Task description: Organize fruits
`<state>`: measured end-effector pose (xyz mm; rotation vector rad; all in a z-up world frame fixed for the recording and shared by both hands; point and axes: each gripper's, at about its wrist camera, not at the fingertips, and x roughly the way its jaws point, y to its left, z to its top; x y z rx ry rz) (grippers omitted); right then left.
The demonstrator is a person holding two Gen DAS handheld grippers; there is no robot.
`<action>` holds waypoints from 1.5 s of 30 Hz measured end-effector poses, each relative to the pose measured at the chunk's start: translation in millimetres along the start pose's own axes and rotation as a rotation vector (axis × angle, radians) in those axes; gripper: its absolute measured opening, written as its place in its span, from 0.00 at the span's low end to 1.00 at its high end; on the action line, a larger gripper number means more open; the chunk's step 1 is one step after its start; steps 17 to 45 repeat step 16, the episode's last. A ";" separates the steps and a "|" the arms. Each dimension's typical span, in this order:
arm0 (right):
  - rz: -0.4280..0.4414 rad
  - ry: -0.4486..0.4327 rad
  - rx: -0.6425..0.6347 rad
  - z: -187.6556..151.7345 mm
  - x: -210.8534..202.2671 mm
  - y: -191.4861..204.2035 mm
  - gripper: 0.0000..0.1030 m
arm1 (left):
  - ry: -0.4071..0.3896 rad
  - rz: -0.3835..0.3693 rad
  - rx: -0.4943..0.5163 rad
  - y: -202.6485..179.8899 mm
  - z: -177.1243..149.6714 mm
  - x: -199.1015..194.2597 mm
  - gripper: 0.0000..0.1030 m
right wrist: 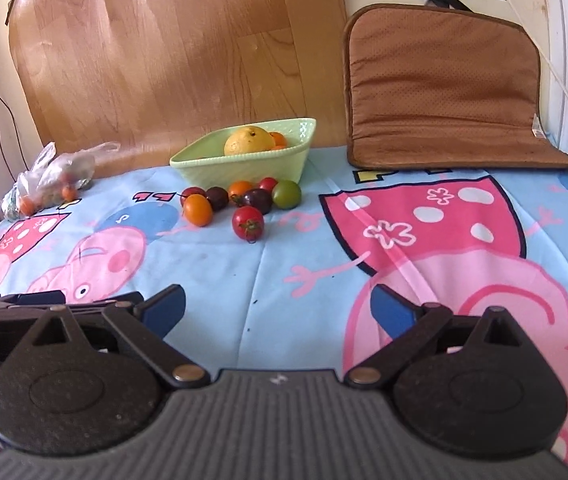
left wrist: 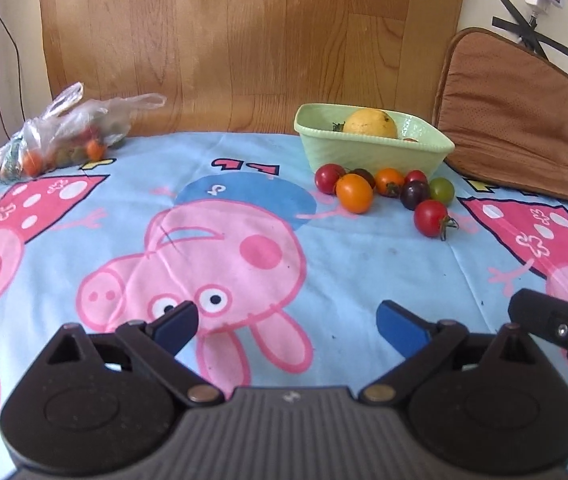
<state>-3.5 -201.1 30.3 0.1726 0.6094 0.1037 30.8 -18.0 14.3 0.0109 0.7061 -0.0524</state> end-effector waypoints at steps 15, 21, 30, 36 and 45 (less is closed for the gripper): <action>-0.007 -0.016 0.016 0.3 -5.4 -12.4 0.97 | -0.059 -0.026 0.055 -15.8 4.2 -3.9 0.91; -0.012 -0.014 0.016 0.2 -4.6 -12.7 0.97 | -0.062 -0.035 0.057 -16.1 5.6 -2.3 0.92; -0.012 -0.014 0.016 0.2 -4.6 -12.7 0.97 | -0.062 -0.035 0.057 -16.1 5.6 -2.3 0.92; -0.012 -0.014 0.016 0.2 -4.6 -12.7 0.97 | -0.062 -0.035 0.057 -16.1 5.6 -2.3 0.92; -0.012 -0.014 0.016 0.2 -4.6 -12.7 0.97 | -0.062 -0.035 0.057 -16.1 5.6 -2.3 0.92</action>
